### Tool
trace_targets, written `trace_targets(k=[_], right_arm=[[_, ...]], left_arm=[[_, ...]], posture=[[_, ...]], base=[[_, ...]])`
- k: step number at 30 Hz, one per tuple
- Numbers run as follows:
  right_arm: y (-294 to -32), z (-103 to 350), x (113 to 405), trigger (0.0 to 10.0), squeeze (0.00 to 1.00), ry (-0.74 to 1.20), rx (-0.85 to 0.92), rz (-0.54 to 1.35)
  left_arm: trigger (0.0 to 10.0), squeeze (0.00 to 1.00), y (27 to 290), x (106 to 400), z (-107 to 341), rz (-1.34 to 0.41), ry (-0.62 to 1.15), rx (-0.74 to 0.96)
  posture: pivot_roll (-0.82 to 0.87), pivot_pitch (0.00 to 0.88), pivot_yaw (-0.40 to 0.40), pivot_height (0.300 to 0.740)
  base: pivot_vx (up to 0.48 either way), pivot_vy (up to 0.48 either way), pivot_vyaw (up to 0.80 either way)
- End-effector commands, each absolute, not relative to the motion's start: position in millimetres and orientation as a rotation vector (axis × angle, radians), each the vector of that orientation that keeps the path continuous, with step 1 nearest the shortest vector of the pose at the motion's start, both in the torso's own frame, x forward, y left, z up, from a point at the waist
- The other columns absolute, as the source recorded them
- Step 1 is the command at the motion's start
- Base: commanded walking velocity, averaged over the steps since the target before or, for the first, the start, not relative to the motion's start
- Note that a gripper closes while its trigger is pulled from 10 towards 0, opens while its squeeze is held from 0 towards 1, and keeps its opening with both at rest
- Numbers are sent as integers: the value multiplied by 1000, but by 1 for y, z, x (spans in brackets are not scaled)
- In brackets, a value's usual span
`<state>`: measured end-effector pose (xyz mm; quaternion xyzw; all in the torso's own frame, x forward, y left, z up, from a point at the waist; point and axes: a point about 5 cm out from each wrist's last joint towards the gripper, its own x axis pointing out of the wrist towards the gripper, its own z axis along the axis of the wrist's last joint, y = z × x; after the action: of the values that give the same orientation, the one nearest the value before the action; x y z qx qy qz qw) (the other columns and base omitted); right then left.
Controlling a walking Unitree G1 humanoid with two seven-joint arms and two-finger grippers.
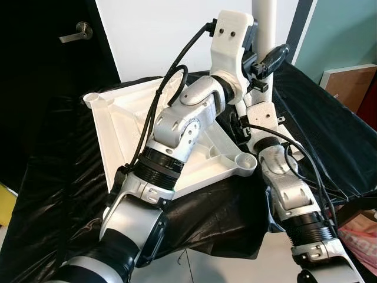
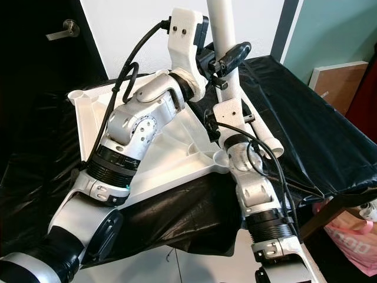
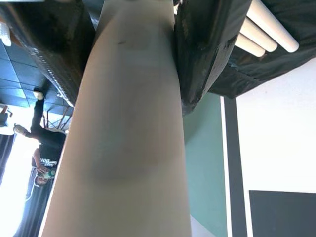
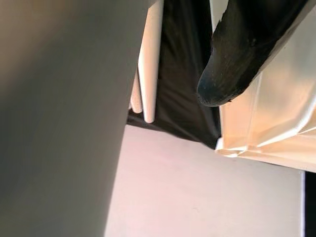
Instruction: Building children table
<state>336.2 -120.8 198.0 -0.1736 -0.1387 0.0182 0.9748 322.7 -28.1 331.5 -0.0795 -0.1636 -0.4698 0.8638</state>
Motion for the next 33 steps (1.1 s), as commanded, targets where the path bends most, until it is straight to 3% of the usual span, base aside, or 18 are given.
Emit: trace_targets(k=[1,7,9,23,24,32,33], right_arm=[[-113,199,337,10000,0,-304,-364,45],[-114,199,336,10000,0,-335,-372,-24],[-114,195,337,0,0,-323,-362,-37],[-119,190,340,0,0,-316,-336,-102],[-120,190,341,10000,0,-308,-322,-107],[-124,189,344,10000,0,-283,-270,-129],[-126,188,345,10000,0,-272,-246,-141]], left_arm=[[10000,0,-36,316,342,-1028,-368,-165],[10000,0,-38,315,343,-1026,-370,-163],[10000,0,-38,315,344,-1023,-372,-162],[10000,0,-38,316,345,-1024,-379,-173],[10000,1000,-37,316,346,-1027,-382,-192],[10000,1000,-35,315,346,-1035,-396,-192],[10000,682,-35,316,345,-1029,-399,-177]], posture=[[-205,0,44,740],[-203,0,44,740],[-201,0,44,740],[-200,0,38,740],[-199,0,37,740],[-201,0,38,740],[-201,0,38,740]], base=[[0,0,0],[0,0,0],[0,0,0],[0,0,0],[0,0,0],[0,0,0],[0,0,0]])
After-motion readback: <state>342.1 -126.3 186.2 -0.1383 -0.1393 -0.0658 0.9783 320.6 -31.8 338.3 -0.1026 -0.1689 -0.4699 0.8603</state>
